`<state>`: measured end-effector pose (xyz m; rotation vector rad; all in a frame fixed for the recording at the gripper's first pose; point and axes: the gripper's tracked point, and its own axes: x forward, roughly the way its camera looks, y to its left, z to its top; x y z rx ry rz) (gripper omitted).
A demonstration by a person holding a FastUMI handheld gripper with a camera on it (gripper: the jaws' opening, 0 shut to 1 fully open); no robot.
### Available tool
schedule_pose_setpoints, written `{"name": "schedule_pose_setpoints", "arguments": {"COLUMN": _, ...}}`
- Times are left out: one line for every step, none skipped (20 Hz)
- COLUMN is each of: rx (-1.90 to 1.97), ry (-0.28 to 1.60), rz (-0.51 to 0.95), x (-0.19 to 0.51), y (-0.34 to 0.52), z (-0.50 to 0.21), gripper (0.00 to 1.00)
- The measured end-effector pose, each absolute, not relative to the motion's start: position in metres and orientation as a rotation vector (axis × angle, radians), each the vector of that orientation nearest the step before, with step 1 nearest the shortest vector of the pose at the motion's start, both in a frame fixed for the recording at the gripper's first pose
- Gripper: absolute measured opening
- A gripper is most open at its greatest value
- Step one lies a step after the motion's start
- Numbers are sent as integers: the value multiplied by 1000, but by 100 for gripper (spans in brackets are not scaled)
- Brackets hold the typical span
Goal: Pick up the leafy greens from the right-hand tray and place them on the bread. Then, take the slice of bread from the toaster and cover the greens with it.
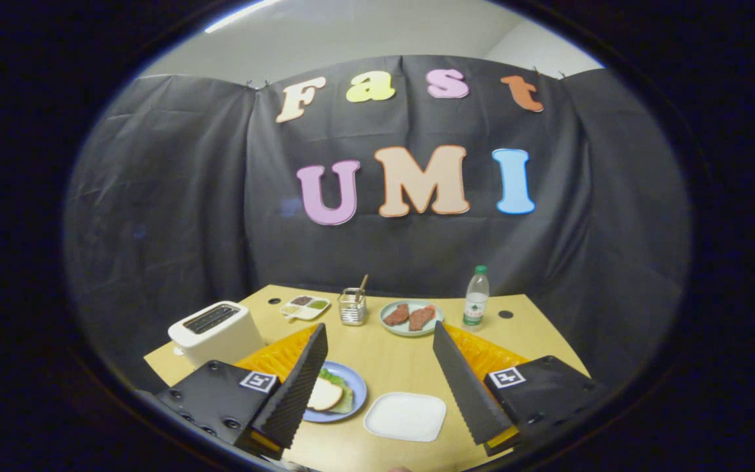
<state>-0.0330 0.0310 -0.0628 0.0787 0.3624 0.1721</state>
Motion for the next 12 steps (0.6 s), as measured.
{"name": "schedule_pose_setpoints", "arguments": {"rx": 74, "ry": 344, "rz": 144, "x": -34, "y": 20, "z": -58, "gripper": 100}}
{"name": "schedule_pose_setpoints", "arguments": {"rx": 71, "ry": 322, "rz": 120, "x": -37, "y": 12, "z": -52, "gripper": 100}}
{"name": "schedule_pose_setpoints", "arguments": {"rx": 71, "ry": 299, "rz": 105, "x": -40, "y": 5, "z": -47, "gripper": 100}}
{"name": "schedule_pose_setpoints", "arguments": {"rx": 75, "ry": 277, "rz": 95, "x": -43, "y": -1, "z": -40, "gripper": 100}}
{"name": "schedule_pose_setpoints", "arguments": {"rx": 80, "ry": 259, "rz": 84, "x": -45, "y": -7, "z": -34, "gripper": 100}}
{"name": "schedule_pose_setpoints", "arguments": {"rx": 82, "ry": 248, "rz": 68, "x": -47, "y": -14, "z": -32, "gripper": 100}}
{"name": "schedule_pose_setpoints", "arguments": {"rx": 80, "ry": 239, "rz": 49, "x": -49, "y": -21, "z": -28, "gripper": 100}}
{"name": "schedule_pose_setpoints", "arguments": {"rx": 77, "ry": 229, "rz": 32, "x": -52, "y": -27, "z": -24, "gripper": 100}}
{"name": "schedule_pose_setpoints", "arguments": {"rx": 74, "ry": 217, "rz": 20, "x": -54, "y": -31, "z": -18, "gripper": 100}}
{"name": "schedule_pose_setpoints", "arguments": {"rx": 68, "ry": 206, "rz": 10, "x": -56, "y": -36, "z": -14, "gripper": 100}}
{"name": "schedule_pose_setpoints", "arguments": {"rx": 61, "ry": 200, "rz": 2, "x": -59, "y": -40, "z": -11, "gripper": 100}}
{"name": "schedule_pose_setpoints", "arguments": {"rx": 52, "ry": 193, "rz": -6, "x": -60, "y": -42, "z": -8, "gripper": 100}}
